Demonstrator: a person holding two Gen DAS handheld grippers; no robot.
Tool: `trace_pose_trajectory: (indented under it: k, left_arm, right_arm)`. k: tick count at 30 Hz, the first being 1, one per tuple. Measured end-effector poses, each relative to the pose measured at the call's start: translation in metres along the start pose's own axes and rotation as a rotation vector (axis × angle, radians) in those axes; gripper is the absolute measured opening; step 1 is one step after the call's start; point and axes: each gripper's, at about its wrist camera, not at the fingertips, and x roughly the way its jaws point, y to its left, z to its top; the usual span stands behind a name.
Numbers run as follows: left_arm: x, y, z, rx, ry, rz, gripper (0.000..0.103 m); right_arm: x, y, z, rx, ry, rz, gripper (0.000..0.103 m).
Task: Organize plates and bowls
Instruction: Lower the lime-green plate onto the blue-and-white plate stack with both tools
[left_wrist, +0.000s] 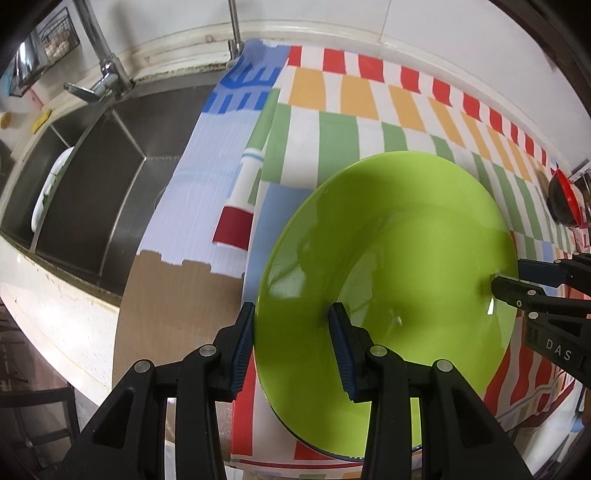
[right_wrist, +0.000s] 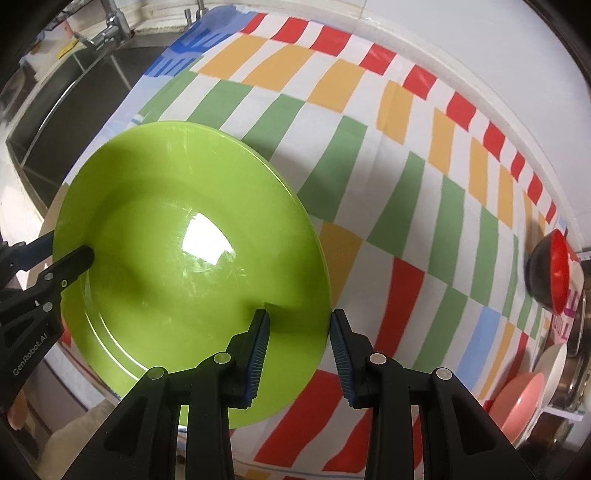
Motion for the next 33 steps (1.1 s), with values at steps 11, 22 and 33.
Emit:
trace_pose_trajectory:
  k: [11, 22, 33]
  left_arm:
    - [0.015, 0.007, -0.004, -0.018, 0.042, 0.011, 0.04]
    - [0.028, 0.009, -0.006, -0.026, 0.068, -0.001, 0.042]
    - [0.028, 0.006, -0.002, 0.014, 0.039, 0.032, 0.055]
  right_arm:
    - [0.018, 0.007, 0.005, -0.018, 0.033, 0.015, 0.035]
    - [0.025, 0.011, 0.016, -0.03, 0.037, 0.009, 0.037]
    - [0.03, 0.02, 0.006, -0.042, 0.014, 0.007, 0.039]
